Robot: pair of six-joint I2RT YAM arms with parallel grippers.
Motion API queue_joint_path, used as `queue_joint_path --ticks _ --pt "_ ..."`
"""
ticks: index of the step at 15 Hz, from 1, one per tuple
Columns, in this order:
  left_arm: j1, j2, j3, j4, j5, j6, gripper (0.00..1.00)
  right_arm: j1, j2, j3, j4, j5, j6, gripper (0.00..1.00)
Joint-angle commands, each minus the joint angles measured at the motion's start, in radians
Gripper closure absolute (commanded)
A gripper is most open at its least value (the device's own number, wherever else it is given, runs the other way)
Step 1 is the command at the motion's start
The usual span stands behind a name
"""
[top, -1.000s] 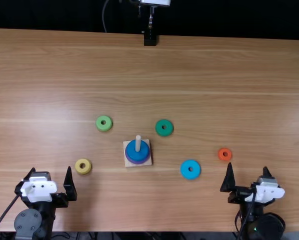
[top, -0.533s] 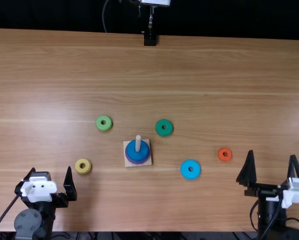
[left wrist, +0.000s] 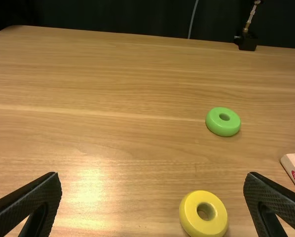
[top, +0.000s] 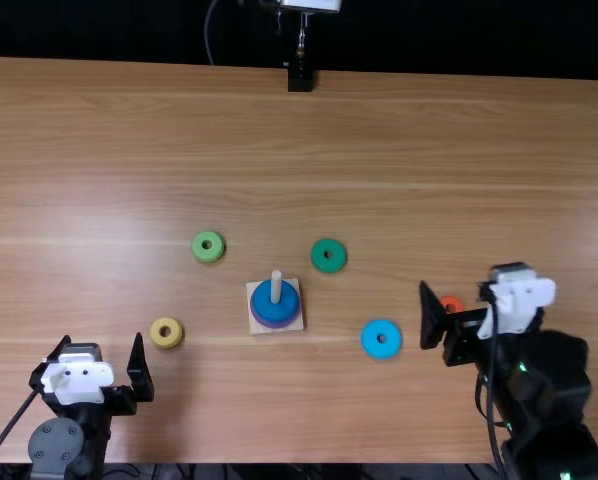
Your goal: Build the Hanoi tower: stack the rings onto the peg from bottom to top in this color order: purple, dark blue, light blue, dark green, light green, yellow, orange.
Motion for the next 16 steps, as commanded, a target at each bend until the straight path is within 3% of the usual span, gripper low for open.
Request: queue_joint_path --ticks 1,6,9,16 --pt "0.003 -0.012 -0.105 -0.083 -0.006 0.005 0.00 0.034 0.076 0.074 -0.072 -0.010 0.006 0.00" --pt "0.003 -0.012 -0.105 -0.083 -0.006 0.005 0.00 0.042 0.309 0.186 -0.210 -0.019 0.009 0.00" --pt "0.003 -0.012 -0.105 -0.083 -0.006 0.005 0.00 0.100 0.437 0.196 -0.333 -0.017 0.006 0.00" --pt "0.003 -0.012 -0.105 -0.083 -0.006 0.005 0.00 0.206 0.609 0.183 -0.331 -0.015 0.009 0.00"
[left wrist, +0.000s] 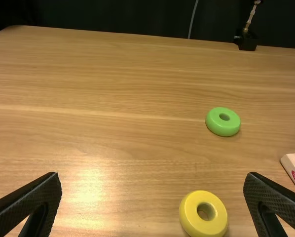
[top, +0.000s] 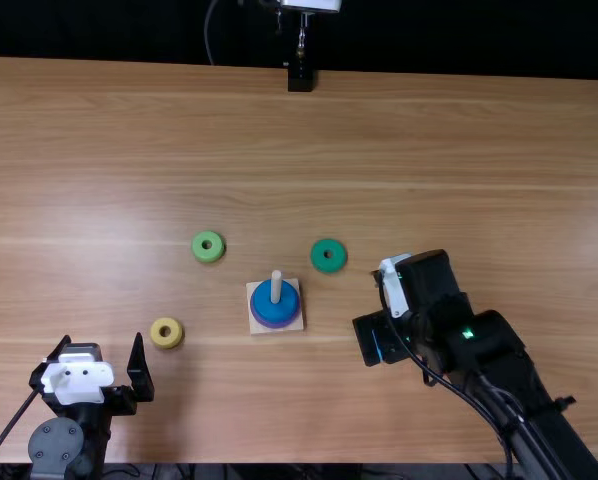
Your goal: Build the Hanoi tower: stack the rings onto the peg from bottom to top in this color order: purple, dark blue, light blue, dark green, light green, yellow, orange.
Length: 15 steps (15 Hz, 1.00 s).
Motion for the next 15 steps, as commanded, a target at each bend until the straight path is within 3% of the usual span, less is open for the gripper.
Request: queue_joint_path --ticks 1,15 --pt "0.002 -0.012 -0.105 -0.084 -0.006 0.005 0.00 0.015 0.047 0.013 0.001 -0.005 0.013 0.00" --pt "0.002 -0.012 -0.105 -0.084 -0.006 0.005 0.00 0.012 0.240 -0.021 0.003 0.001 0.021 0.00"
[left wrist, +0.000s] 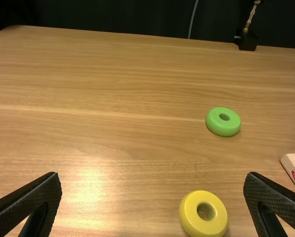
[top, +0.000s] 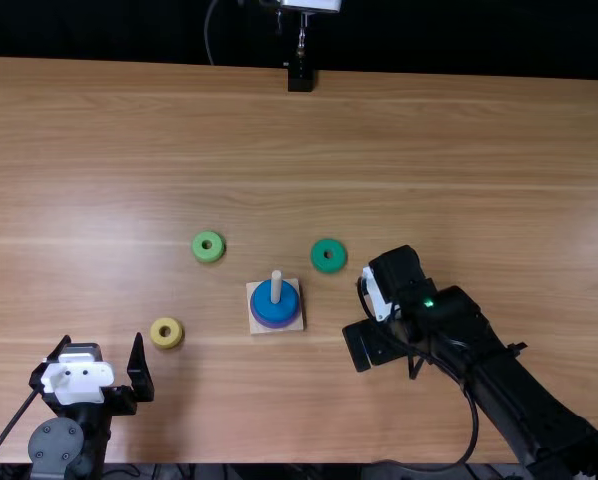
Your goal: Build the Hanoi tower: stack the rings onto the peg from bottom to top in this color order: purple, dark blue, light blue, dark green, light green, yellow, orange.
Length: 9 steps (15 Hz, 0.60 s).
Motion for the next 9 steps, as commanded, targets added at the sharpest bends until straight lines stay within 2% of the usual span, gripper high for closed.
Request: queue_joint_path --ticks 1,9 --pt "0.002 -0.012 -0.105 -0.083 -0.006 0.005 0.00 0.003 0.030 -0.017 0.000 0.000 0.006 0.00" --pt "0.002 -0.012 -0.105 -0.083 -0.006 0.005 0.00 0.002 0.063 -0.020 0.022 0.002 0.008 0.00"
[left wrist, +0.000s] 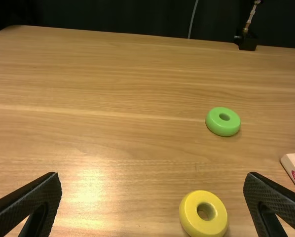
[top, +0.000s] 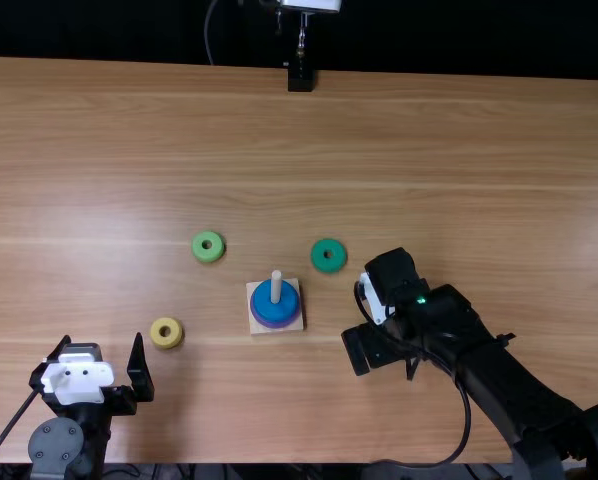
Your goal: Build the Hanoi tower: stack the rings onto the peg from bottom to top in this color order: purple, dark blue, light blue, dark green, light green, yellow, orange.
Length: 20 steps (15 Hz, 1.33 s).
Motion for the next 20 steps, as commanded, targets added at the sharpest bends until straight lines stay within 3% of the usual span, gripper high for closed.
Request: queue_joint_path --ticks 1,10,11,13,15,16,17,18,19,20 --pt "0.002 -0.012 -0.105 -0.083 -0.006 0.005 0.00 0.002 0.011 -0.006 0.031 0.001 0.006 0.00" --pt "0.002 -0.012 -0.105 -0.083 -0.006 0.005 0.00 0.002 0.042 -0.012 0.064 0.004 0.007 0.00" --pt "0.002 -0.012 -0.105 -0.083 -0.006 0.005 0.00 0.002 0.046 -0.009 0.062 0.008 0.022 0.00" --pt "0.002 -0.012 -0.105 -0.083 -0.006 0.005 0.00 0.002 0.048 -0.006 0.064 0.010 0.098 0.00" --pt "0.002 -0.012 -0.105 -0.083 -0.006 0.005 0.00 0.002 0.048 -0.007 0.066 0.010 0.101 0.00" --pt "0.002 -0.012 -0.105 -0.083 -0.007 0.005 0.00 0.001 0.048 -0.009 0.068 0.010 0.101 0.05" --pt "0.002 -0.012 -0.105 -0.083 -0.006 0.005 0.00 0.001 0.046 -0.013 0.086 0.008 0.103 0.52" --pt "0.002 -0.012 -0.105 -0.083 -0.006 0.005 0.00 0.001 0.046 -0.021 0.132 0.008 0.101 0.80" --pt "0.002 -0.012 -0.105 -0.083 -0.006 0.005 0.00 0.002 0.045 -0.035 0.156 0.008 0.101 0.99" --pt "0.002 -0.012 -0.105 -0.083 -0.006 0.005 0.00 0.002 0.043 -0.035 0.158 0.008 0.101 1.00"
